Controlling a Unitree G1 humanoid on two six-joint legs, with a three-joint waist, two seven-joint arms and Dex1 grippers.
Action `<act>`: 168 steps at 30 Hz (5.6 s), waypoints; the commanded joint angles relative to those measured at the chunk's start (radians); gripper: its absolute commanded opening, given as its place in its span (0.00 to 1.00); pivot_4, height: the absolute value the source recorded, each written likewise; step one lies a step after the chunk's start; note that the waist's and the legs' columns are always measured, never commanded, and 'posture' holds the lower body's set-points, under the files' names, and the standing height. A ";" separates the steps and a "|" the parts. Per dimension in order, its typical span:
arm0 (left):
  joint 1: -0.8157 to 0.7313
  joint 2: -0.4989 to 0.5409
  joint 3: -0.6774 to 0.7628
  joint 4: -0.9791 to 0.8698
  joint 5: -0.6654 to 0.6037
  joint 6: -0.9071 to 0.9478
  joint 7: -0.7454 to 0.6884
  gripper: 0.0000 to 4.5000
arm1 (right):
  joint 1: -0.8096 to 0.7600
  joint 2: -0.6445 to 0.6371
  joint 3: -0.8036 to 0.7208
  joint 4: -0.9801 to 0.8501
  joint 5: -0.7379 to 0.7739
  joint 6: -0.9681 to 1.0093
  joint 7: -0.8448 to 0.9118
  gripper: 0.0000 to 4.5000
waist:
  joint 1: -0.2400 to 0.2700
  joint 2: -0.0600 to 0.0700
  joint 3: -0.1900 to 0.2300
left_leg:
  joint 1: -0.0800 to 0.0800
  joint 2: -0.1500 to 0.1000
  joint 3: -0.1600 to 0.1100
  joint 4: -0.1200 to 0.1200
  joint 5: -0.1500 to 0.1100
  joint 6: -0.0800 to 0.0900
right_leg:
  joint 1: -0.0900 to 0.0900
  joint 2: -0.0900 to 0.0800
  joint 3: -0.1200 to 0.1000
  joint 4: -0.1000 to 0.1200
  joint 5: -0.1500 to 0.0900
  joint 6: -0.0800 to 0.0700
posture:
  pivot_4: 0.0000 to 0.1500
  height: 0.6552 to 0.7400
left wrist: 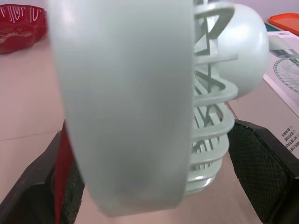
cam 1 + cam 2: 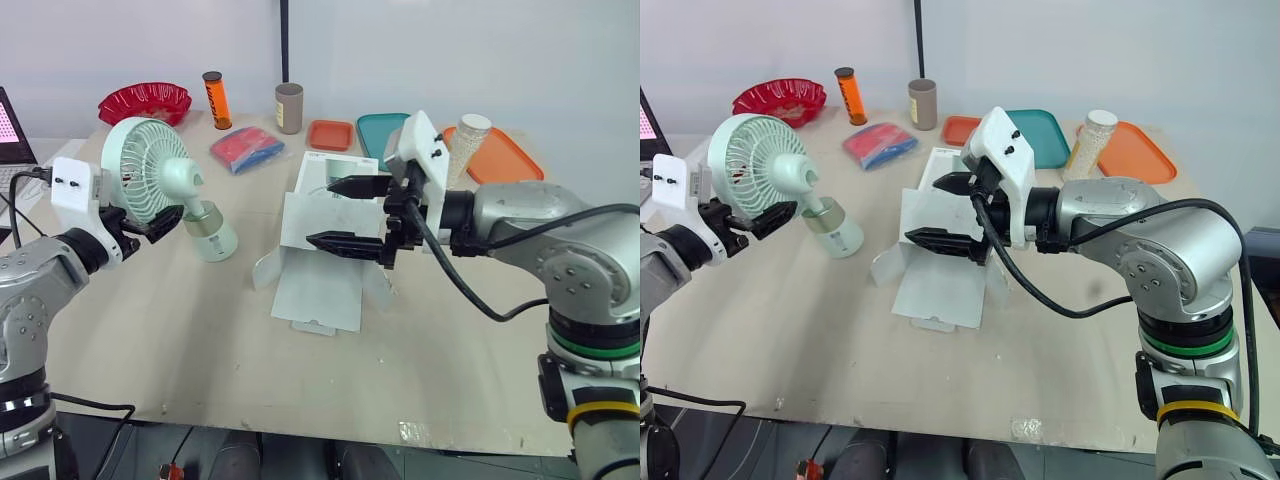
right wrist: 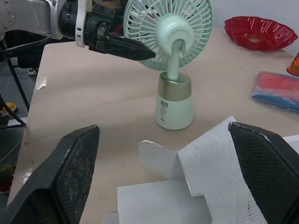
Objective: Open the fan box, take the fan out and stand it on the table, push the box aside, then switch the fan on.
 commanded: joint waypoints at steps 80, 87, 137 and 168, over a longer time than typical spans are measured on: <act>0.189 0.212 -0.164 -0.201 -0.142 -0.300 -0.516 0.99 | 0.366 0.103 0.071 -0.221 -0.282 0.155 -0.531 1.00 | -0.021 -0.001 0.000 | 0.003 0.003 0.004 -0.012 0.002 -0.003 | -0.001 0.002 0.003 -0.007 0.002 -0.003 | 1.00 1.00; 0.182 0.199 -0.196 -0.202 -0.129 -0.308 -0.505 0.99 | 0.316 0.153 0.128 -0.110 -0.389 0.092 -0.535 1.00 | -0.021 -0.001 0.000 | 0.004 0.003 0.003 -0.012 0.002 -0.003 | -0.001 0.002 0.003 -0.007 0.002 -0.003 | 1.00 1.00; -0.032 0.037 -0.397 -0.036 -0.048 -0.383 -0.544 1.00 | 0.525 0.234 -0.388 -0.454 -0.551 0.420 -0.358 0.00 | -0.019 -0.002 -0.001 | 0.003 0.001 0.002 -0.011 0.003 -0.004 | 0.000 0.001 0.001 -0.006 0.002 -0.003 | 1.00 1.00; -0.028 0.042 -0.476 0.008 0.068 -0.524 -0.711 1.00 | 1.007 -0.141 -0.973 0.129 -0.493 0.056 0.085 0.00 | -0.020 0.001 -0.003 | 0.010 -0.003 0.003 -0.011 0.003 -0.003 | 0.009 0.000 0.005 -0.006 0.000 0.000 | 1.00 1.00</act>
